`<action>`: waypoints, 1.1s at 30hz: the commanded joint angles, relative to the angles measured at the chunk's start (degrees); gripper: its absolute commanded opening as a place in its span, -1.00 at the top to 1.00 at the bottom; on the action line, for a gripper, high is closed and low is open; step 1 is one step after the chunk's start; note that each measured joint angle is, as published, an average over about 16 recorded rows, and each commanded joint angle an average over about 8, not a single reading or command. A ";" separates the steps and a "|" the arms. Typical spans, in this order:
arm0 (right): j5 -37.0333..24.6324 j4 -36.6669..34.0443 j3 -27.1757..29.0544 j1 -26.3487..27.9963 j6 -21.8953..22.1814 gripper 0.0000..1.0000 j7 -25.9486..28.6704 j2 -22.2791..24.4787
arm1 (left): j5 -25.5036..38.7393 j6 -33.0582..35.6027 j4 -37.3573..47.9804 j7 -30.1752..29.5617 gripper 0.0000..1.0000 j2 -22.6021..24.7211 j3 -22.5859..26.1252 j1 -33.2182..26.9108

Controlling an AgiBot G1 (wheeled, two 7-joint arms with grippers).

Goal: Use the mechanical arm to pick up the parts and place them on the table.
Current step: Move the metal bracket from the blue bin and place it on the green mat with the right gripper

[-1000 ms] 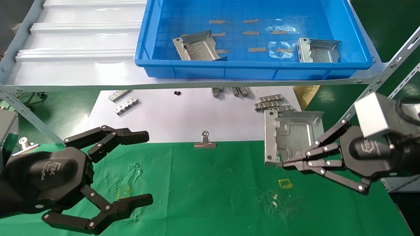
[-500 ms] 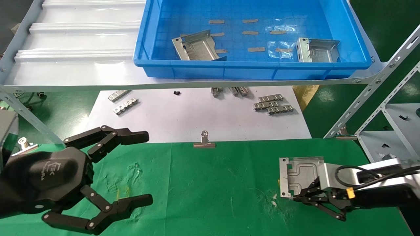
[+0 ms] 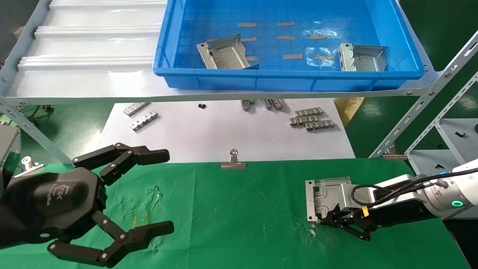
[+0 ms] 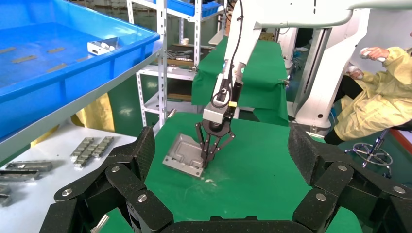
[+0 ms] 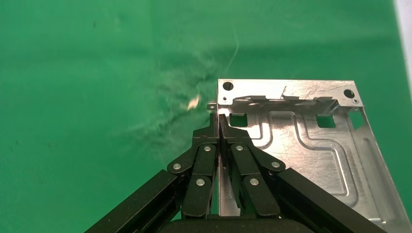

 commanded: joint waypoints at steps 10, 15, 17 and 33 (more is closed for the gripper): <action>-1.26 -4.76 -0.43 1.28 -1.28 -1.00 -6.71 -2.89 | 0.00 0.00 0.00 0.00 -1.00 0.00 0.00 0.00; -0.01 -4.13 0.29 2.72 -3.57 -1.00 -7.11 -2.07 | 0.00 0.00 0.00 0.00 -1.00 0.00 0.00 0.00; 1.32 -3.48 0.95 3.11 -4.75 -1.00 -6.54 -1.33 | 0.00 0.00 0.00 0.00 -1.00 0.00 0.00 0.00; 10.96 -0.88 5.41 0.52 -8.01 -1.00 -2.34 2.52 | -0.01 -0.02 0.01 0.00 -1.00 -0.01 0.00 0.01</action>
